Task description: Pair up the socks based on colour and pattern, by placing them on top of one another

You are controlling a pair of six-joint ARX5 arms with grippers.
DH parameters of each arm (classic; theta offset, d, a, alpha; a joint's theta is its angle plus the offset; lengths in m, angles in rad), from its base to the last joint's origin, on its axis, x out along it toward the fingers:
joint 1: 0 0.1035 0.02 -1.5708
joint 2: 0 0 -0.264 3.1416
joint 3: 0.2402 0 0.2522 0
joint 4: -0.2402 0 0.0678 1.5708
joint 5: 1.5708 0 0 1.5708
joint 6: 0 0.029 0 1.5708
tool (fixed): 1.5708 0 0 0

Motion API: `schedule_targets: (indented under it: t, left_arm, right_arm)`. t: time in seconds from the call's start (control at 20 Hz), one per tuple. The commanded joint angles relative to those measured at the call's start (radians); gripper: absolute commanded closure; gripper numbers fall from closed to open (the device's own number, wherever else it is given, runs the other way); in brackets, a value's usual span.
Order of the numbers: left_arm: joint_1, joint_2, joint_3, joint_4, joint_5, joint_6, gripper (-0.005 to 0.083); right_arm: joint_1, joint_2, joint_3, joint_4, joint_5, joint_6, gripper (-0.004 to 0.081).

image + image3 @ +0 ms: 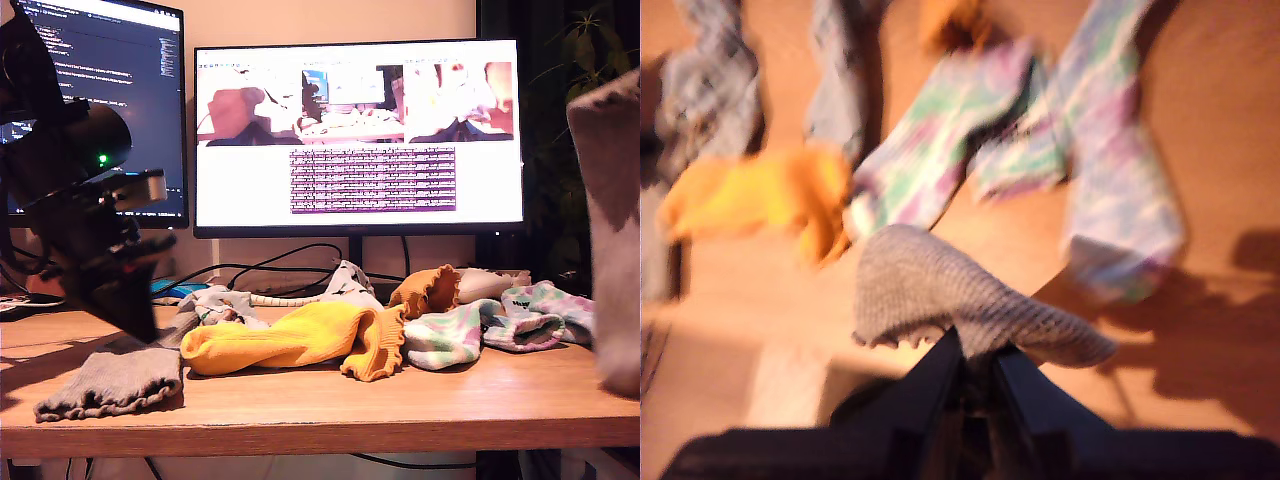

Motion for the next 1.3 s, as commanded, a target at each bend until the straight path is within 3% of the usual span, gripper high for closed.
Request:
schedule_targets:
  t: [0.0, 0.25, 0.7, 1.1, 1.25]
  left_arm:
    - [-0.001, 0.002, -0.002, -0.020, 0.022, -0.005, 0.0793]
    - [-0.002, 0.059, -0.002, -0.003, 0.027, -0.004, 0.0793]
    - [0.039, 0.097, 0.007, 0.065, -0.180, 0.070, 0.0793]
    - [0.014, 0.003, 0.041, 0.024, -0.064, 0.070, 0.0793]
    - [0.004, -0.075, 0.041, 0.012, -0.065, 0.070, 0.0793]
  right_arm:
    - [0.023, 0.000, -0.014, 0.000, -0.043, -0.003, 0.0780]
    - [0.112, 0.000, -0.013, 0.007, -0.110, 0.020, 0.0780]
    - [0.235, 0.000, -0.012, 0.060, -0.110, 0.060, 0.0780]
    - [0.263, 0.000, -0.012, 0.084, -0.112, 0.067, 0.0780]
    - [0.264, 0.000, -0.006, 0.089, -0.161, 0.068, 0.0780]
